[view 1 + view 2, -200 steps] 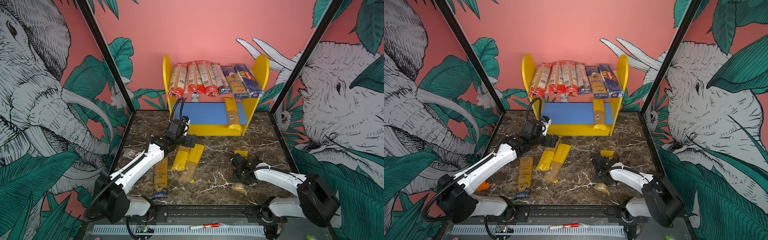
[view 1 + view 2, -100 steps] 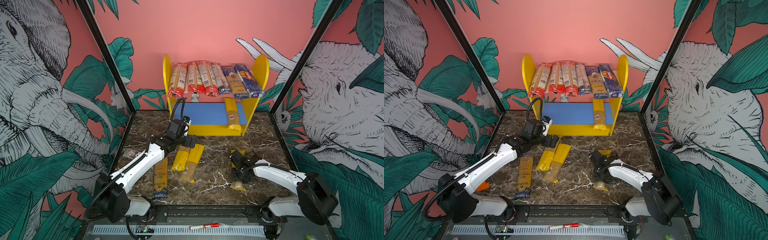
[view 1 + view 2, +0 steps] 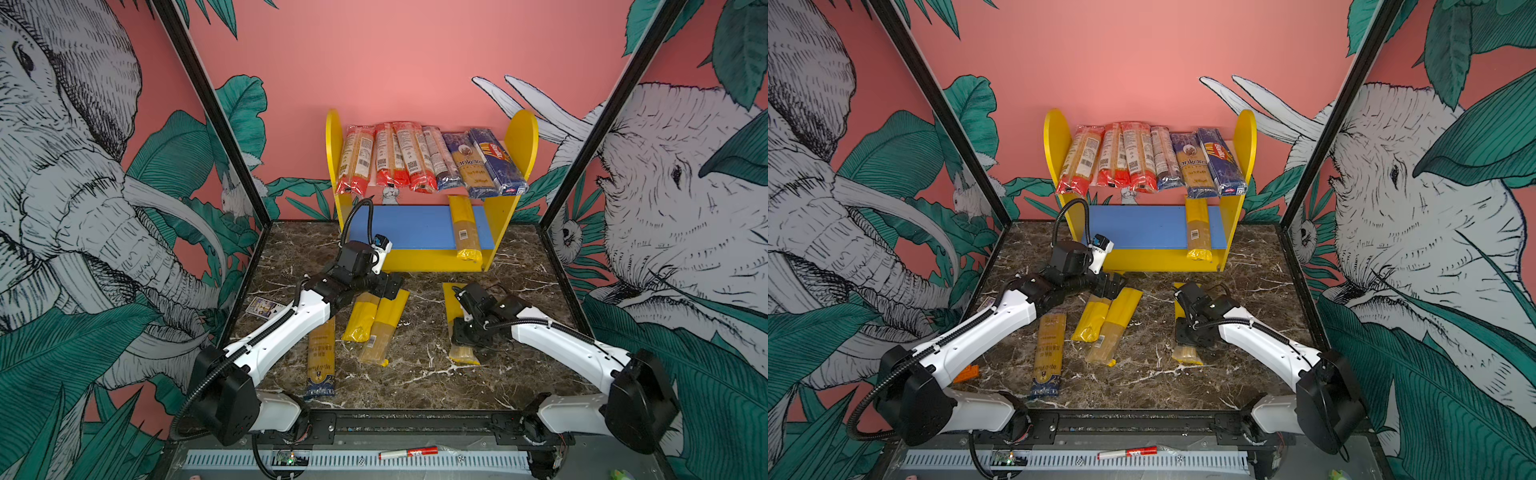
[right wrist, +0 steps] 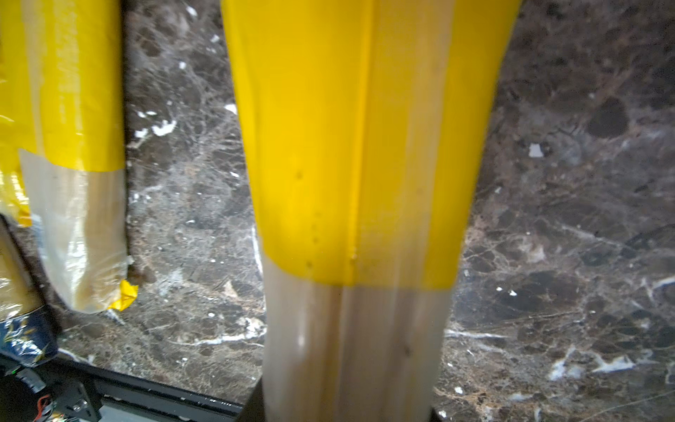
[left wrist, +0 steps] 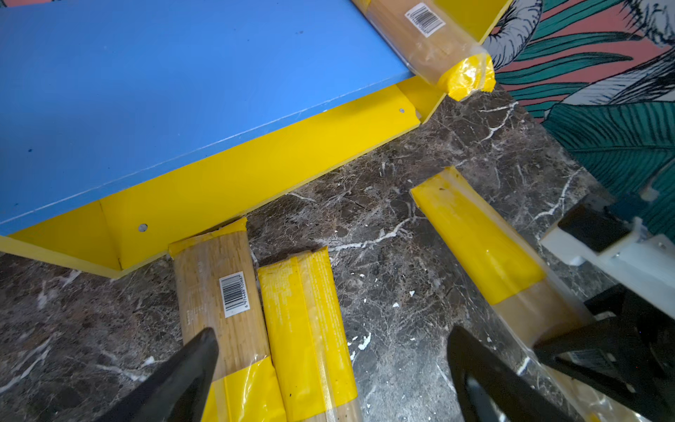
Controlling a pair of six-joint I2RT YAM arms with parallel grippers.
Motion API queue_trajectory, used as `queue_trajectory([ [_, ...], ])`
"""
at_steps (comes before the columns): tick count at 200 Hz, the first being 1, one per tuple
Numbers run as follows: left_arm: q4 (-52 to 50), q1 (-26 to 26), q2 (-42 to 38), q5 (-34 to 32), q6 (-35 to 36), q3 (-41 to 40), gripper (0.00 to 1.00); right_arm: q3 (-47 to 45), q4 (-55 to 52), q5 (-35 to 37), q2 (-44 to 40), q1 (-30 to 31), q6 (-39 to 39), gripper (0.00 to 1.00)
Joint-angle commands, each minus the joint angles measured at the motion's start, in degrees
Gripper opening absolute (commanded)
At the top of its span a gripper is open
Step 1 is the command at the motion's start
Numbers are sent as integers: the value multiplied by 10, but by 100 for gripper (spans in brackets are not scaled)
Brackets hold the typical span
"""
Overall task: Arrange pasta packages on shelves
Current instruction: Pick up the pasta bag from the middle-right of the table, then place the pasta bag on the shelf.
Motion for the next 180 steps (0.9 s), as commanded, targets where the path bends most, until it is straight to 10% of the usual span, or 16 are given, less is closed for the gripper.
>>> queue_trajectory([
  [1,23,-2,-33,10,15,-15,99,61,18,0,-10,2,-35,0],
  [180,27,-2,-57,46,56,36,98,544,2,-46,282,-110,-220,0],
])
